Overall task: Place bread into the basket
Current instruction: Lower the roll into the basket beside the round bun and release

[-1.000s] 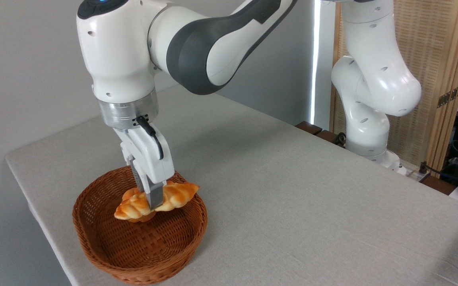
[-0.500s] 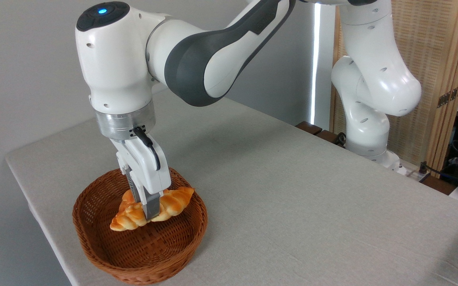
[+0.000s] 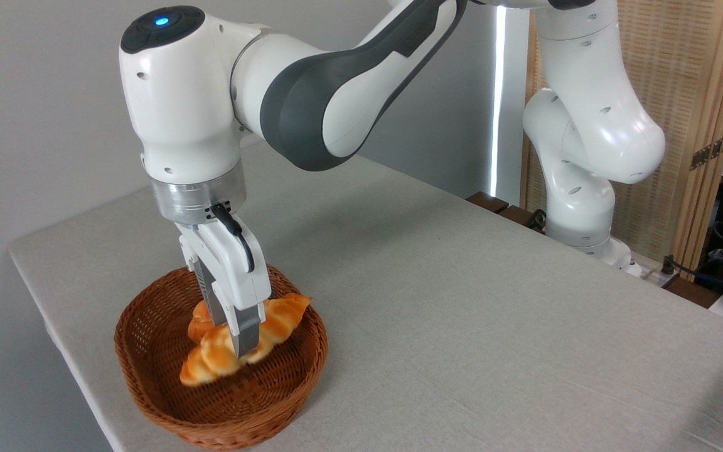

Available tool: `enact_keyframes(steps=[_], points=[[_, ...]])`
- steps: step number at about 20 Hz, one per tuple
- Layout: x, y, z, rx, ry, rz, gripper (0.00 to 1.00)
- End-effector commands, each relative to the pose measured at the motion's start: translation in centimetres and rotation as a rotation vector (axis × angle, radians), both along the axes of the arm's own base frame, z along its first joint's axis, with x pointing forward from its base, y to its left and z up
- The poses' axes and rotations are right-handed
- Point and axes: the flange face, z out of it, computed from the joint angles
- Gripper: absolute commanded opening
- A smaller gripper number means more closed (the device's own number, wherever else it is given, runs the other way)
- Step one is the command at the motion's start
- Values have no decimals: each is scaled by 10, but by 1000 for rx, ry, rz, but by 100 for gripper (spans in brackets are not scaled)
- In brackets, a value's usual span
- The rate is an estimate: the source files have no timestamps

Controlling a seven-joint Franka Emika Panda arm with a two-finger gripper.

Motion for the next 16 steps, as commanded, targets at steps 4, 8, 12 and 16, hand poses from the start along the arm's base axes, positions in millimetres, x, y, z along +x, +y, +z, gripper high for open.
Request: enact_keyframes(steps=[4, 8, 12, 16], points=[[3, 0, 4, -14, -13, 20, 100], [-2, -4, 16, -18, -18, 9, 100], [-15, -5, 40, -27, -10, -3, 100], [-45, -3, 74, -42, 51, -5, 100]])
